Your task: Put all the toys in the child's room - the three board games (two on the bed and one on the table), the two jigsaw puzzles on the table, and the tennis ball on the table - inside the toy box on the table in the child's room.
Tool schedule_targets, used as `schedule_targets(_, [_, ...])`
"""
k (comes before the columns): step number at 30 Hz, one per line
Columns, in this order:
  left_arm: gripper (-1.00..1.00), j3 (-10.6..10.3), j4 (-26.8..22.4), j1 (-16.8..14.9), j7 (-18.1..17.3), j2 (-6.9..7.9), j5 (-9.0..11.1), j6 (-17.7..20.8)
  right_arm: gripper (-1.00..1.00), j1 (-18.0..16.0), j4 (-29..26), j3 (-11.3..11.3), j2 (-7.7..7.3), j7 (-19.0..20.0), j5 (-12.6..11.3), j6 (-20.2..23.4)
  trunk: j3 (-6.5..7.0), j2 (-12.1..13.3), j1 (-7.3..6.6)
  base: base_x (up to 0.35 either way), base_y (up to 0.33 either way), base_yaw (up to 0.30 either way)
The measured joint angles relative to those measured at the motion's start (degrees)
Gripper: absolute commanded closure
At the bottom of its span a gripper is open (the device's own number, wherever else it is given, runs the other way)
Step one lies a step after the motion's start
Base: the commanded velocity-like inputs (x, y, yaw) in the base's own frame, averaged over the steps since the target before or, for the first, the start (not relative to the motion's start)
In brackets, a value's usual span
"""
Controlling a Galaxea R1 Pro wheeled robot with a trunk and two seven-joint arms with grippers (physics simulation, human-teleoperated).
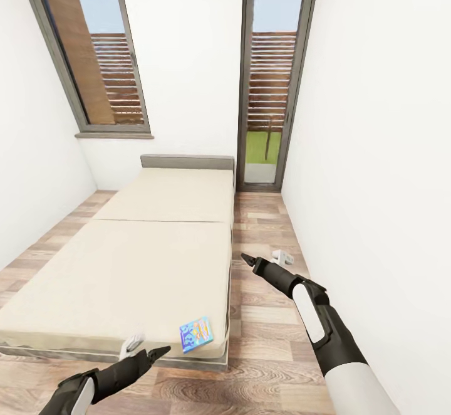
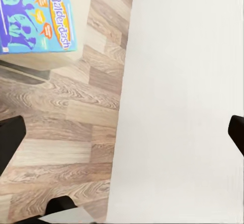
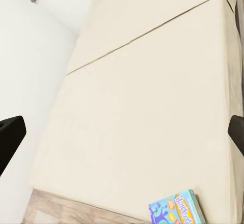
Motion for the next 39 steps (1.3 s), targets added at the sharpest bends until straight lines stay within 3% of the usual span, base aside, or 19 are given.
schedule_targets(1, [-1.0,0.06,-0.04,-0.01,-2.79,0.08,0.88,2.15,-1.0,0.0,0.0,-0.02,-0.02,-0.02,-0.37,0.0,-0.18,-0.4,0.22,0.0,0.0,0.0])
schedule_targets(4, [-1.0,0.12,-0.1,-0.02,-6.86,0.83,1.99,5.17,-1.0,0.0,-0.03,-0.06,-0.07,-0.04,-1.51,0.04,-0.72,-1.61,0.88,0.0,0.0,0.0])
schedule_targets(8, [-1.0,0.2,-0.09,-0.08,-9.64,2.39,2.74,6.9,-1.0,0.0,-0.07,-0.12,-0.12,-0.05,-2.54,0.13,-1.44,-3.22,1.76,0.0,0.0,0.0])
schedule_targets(16, [-1.0,0.26,-0.06,-0.09,-14.1,3.5,4.32,7.58,-1.0,0.0,0.2,-0.37,-0.14,-0.08,-2.99,0.08,-2.88,-6.43,3.52,0.0,0.0,0.0])
schedule_targets(26, [-1.0,0.33,-0.05,-0.1,-16.39,5.78,5.42,8.6,-1.0,0.0,0.43,-0.47,-0.12,-0.08,-3.07,-0.08,-4.68,-10.45,5.72,0.0,0.0,0.0])
schedule_targets(39, [-1.0,0.26,-0.05,-0.11,-16.71,5.83,5.64,8.8,-1.0,0.0,0.69,-0.46,-0.07,-0.01,-3.1,-0.32,-7.02,-15.67,8.57,0.0,0.0,0.0])
